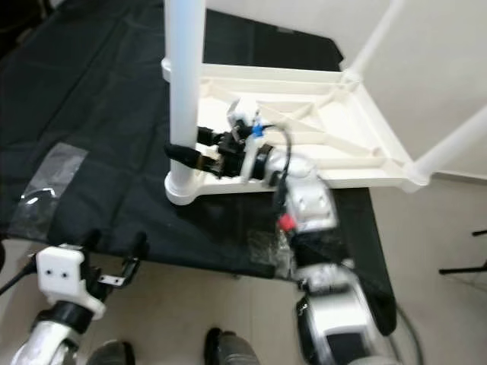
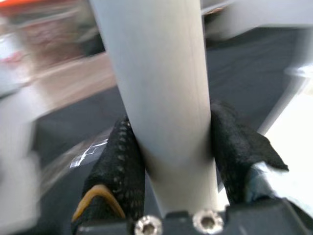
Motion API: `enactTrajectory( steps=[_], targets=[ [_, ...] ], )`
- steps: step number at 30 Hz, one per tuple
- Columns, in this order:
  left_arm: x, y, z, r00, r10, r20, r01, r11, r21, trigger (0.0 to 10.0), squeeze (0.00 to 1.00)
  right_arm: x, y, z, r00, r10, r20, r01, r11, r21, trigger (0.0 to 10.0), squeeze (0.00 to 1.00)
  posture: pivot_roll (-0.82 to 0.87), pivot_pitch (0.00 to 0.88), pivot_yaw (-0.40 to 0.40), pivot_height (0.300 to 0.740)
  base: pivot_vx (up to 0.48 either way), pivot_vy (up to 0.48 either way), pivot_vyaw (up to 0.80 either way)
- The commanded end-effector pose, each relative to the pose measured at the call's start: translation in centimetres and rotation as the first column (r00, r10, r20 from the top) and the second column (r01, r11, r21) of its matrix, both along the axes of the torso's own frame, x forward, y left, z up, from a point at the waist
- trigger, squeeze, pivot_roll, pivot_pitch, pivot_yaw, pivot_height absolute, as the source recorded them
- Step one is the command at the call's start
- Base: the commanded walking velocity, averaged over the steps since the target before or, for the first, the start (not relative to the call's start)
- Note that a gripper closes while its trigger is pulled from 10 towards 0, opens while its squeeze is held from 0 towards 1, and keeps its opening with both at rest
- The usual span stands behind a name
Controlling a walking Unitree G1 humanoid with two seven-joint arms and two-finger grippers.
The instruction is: Building children table
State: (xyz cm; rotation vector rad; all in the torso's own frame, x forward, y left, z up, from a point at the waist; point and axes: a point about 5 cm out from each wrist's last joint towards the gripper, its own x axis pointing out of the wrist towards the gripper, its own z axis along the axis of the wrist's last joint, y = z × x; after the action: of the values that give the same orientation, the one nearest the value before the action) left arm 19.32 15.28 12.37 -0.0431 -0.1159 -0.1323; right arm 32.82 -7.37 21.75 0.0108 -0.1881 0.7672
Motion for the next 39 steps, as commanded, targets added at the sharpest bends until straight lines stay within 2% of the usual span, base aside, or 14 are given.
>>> enactTrajectory(
  steps=[1,2,4,10,11,15,16,18,19,24,29,32,37,39],
  targets=[
    [0.1,0.0,-0.9,0.999,0.004,-0.033,-0.004,1.000,-0.003,10.0,0.00,-2.2,-0.2,-7.5,0.919,-0.296,-0.262,0.273,0.955,-0.120,0.0,0.00,0.09,0.166,-0.172,0.740,0.000,0.000,0.00],
    [0.1,0.0,-0.9,0.999,0.004,-0.033,-0.004,1.000,-0.003,10.0,0.00,-2.2,-0.2,-7.5,0.919,-0.296,-0.262,0.273,0.955,-0.120,0.0,0.00,0.09,0.166,-0.172,0.740,0.000,0.000,0.00],
    [0.7,-0.1,-1.2,0.999,-0.002,-0.033,0.002,1.000,-0.012,10.0,0.00,-2.6,2.3,-7.7,0.944,-0.202,-0.261,0.174,0.977,-0.125,0.0,0.00,0.08,0.136,-0.173,0.740,0.000,0.000,0.00],
    [1.2,-0.1,-1.4,0.999,-0.009,-0.033,0.008,1.000,-0.017,10.0,0.00,-1.5,3.2,-6.2,0.963,-0.158,-0.220,0.132,0.983,-0.125,0.0,0.00,0.07,0.119,-0.177,0.740,0.000,0.000,0.00],
    [1.4,-0.1,-1.4,1.000,-0.003,-0.029,0.003,1.000,-0.016,10.0,0.00,-1.3,3.4,-5.6,0.966,-0.146,-0.212,0.122,0.985,-0.120,10.0,0.00,0.07,0.113,-0.182,0.740,0.000,0.000,0.00],
    [1.6,0.0,-1.4,1.000,0.009,-0.020,-0.009,1.000,-0.008,10.0,0.00,-1.6,3.2,-4.5,0.968,-0.117,-0.222,0.105,0.992,-0.066,10.0,0.00,0.07,0.117,-0.178,0.740,0.000,0.000,0.00],
    [1.6,0.0,-1.3,1.000,0.011,-0.018,-0.011,1.000,-0.007,10.0,0.00,-1.8,2.9,-3.8,0.971,-0.080,-0.225,0.076,0.997,-0.028,10.0,0.73,0.07,0.125,-0.173,0.740,0.000,0.000,0.00],
    [1.5,-0.1,-1.3,1.000,0.011,-0.017,-0.011,1.000,-0.006,10.0,0.00,-2.0,2.7,-3.3,0.973,-0.055,-0.225,0.055,0.998,-0.004,10.0,0.73,0.07,0.125,-0.173,0.740,0.000,0.000,0.00],
    [1.5,-0.1,-1.3,1.000,0.010,-0.017,-0.010,1.000,-0.008,10.0,0.00,-2.6,2.7,-2.7,0.976,0.019,-0.218,-0.011,0.999,0.035,10.0,1.00,0.06,0.130,-0.167,0.740,0.000,0.000,0.00],
    [1.1,-0.4,-1.2,1.000,-0.002,-0.014,0.001,1.000,-0.013,10.0,0.00,-3.1,1.3,-0.2,0.964,0.254,-0.075,-0.251,0.967,0.049,10.0,1.00,0.07,0.159,-0.164,0.740,0.000,0.000,0.00],
    [0.1,-0.9,-0.7,1.000,-0.009,-0.010,0.009,1.000,-0.016,10.0,0.00,-1.4,-1.7,1.5,0.899,0.438,0.009,-0.429,0.884,-0.182,10.0,1.00,0.08,0.211,-0.161,0.740,0.000,0.000,0.00],
    [0.0,-0.9,-0.5,1.000,-0.009,-0.008,0.009,1.000,-0.016,10.0,0.00,-1.1,-2.3,1.8,0.889,0.459,0.003,-0.448,0.869,-0.209,10.0,1.00,0.09,0.221,-0.162,0.740,0.000,0.000,0.00],
    [-1.7,-0.9,0.3,1.000,-0.006,-0.011,0.006,1.000,-0.016,10.0,0.00,2.1,-3.5,4.1,0.876,0.482,-0.012,-0.461,0.829,-0.316,10.0,1.00,0.12,0.303,-0.152,0.740,0.000,0.000,0.00],
    [-1.7,-0.9,0.3,1.000,-0.006,-0.011,0.006,1.000,-0.016,10.0,0.00,2.1,-3.5,4.1,0.876,0.482,-0.012,-0.461,0.829,-0.316,10.0,1.00,0.12,0.303,-0.152,0.740,0.000,0.000,0.00]
  ],
)
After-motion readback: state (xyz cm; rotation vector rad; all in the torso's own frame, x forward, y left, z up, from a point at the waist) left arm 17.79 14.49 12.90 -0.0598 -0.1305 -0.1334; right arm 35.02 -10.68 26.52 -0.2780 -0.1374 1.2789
